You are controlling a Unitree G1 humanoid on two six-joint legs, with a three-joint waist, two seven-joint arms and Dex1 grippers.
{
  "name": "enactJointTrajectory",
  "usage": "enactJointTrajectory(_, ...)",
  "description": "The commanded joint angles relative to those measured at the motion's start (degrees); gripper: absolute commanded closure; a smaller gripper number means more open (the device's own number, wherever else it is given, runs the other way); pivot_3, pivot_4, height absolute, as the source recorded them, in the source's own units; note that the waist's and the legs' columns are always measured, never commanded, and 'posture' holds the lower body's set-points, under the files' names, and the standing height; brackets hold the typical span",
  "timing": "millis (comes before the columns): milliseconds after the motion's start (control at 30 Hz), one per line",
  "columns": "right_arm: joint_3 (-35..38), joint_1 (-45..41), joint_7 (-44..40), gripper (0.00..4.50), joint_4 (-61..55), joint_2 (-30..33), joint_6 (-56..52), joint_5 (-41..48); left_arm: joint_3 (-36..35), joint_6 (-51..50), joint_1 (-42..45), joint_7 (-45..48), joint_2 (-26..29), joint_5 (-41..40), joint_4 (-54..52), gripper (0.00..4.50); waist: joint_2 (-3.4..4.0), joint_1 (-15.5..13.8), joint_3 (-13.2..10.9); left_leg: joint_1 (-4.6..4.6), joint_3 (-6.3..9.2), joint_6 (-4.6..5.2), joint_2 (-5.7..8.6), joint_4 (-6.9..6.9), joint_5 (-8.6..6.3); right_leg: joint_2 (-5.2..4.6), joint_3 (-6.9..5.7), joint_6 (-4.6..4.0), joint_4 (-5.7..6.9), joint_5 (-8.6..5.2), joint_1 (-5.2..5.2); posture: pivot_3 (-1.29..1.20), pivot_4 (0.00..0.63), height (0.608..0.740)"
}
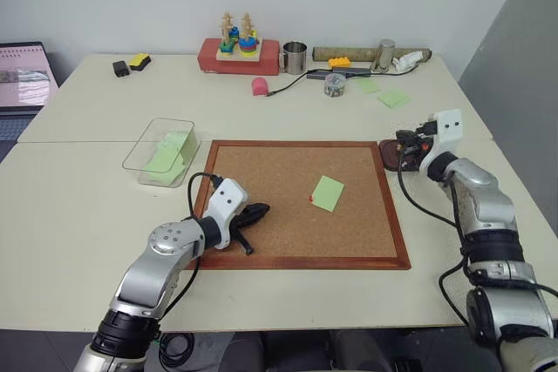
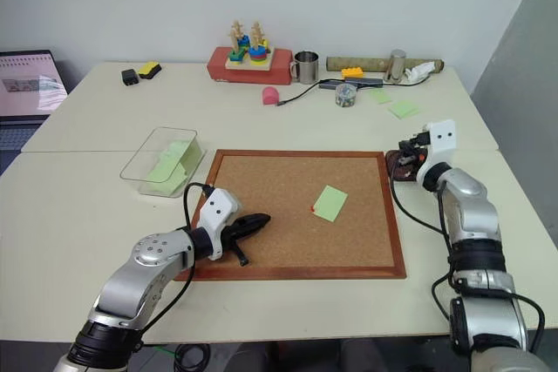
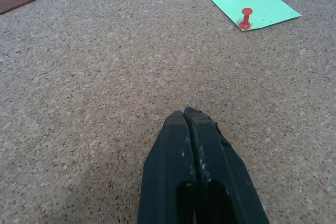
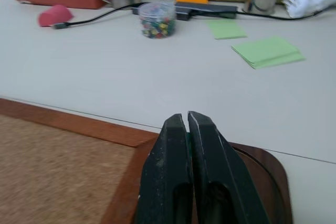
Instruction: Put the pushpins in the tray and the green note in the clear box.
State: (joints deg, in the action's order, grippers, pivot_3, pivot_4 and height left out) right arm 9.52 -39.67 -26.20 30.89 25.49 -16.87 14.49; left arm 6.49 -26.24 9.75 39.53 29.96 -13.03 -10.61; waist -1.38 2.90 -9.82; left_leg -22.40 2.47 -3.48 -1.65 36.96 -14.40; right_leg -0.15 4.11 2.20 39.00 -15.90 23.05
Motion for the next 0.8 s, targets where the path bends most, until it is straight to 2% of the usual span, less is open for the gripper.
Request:
enactJointTrajectory(33,0.4,-2.3,-0.4,4.45,4.8,0.8,2.4,-1.3,1.4,-1.2,-1.1,0.0,0.2,1.3,1.9,4.5,0.0,0.0,0.0,0.0,0.0,0.0,0.0,0.0,0.0,0.0,0.01,0.0,0.0,0.0,0.0,0.0,0.15,0.74)
enactJointTrajectory(233,1.4,-3.0,-0.7,4.45,8.5,1.0,2.5,-1.0,1.1,-1.5,-2.0,-0.4,0.1,1.0,1.1,4.5,0.01,0.1,0.0,0.0,-0.01,0.0,0.0,0.0,0.0,0.0,0.02,0.0,0.0,0.0,0.0,0.0,0.15,0.74)
enactJointTrajectory(267,1.4,-3.0,-0.7,4.05,8.6,1.0,2.6,-1.0,1.1,-1.5,-2.1,-0.4,0.1,1.1,1.1,4.5,0.01,0.1,0.0,0.0,-0.01,0.0,0.0,0.0,0.0,0.0,0.02,0.0,0.0,0.0,0.0,0.0,0.15,0.74)
enactJointTrajectory(300,1.5,-3.0,-0.8,4.0,8.6,1.0,2.7,-1.0,1.1,-1.5,-2.1,-0.5,0.1,1.1,1.1,4.5,0.01,0.1,0.0,0.0,-0.01,0.0,0.0,0.0,0.0,0.0,0.02,0.0,0.0,0.0,0.0,0.0,0.15,0.74)
enactJointTrajectory(733,2.6,-1.6,-3.4,1.21,3.7,1.8,2.6,1.0,1.5,-1.2,-1.0,0.0,0.0,1.2,2.0,4.5,0.01,0.1,0.0,0.0,-0.01,0.0,0.0,0.0,0.0,0.0,0.01,0.0,0.0,0.0,0.0,0.0,0.15,0.74)
enactJointTrajectory(800,1.9,-0.8,-6.1,0.96,0.2,1.9,3.3,1.8,1.6,-1.2,-1.0,0.0,0.0,1.2,2.0,4.5,0.01,0.1,0.0,0.0,-0.01,0.0,0.0,0.0,0.0,0.0,0.01,0.0,0.0,0.0,0.0,0.0,0.15,0.74)
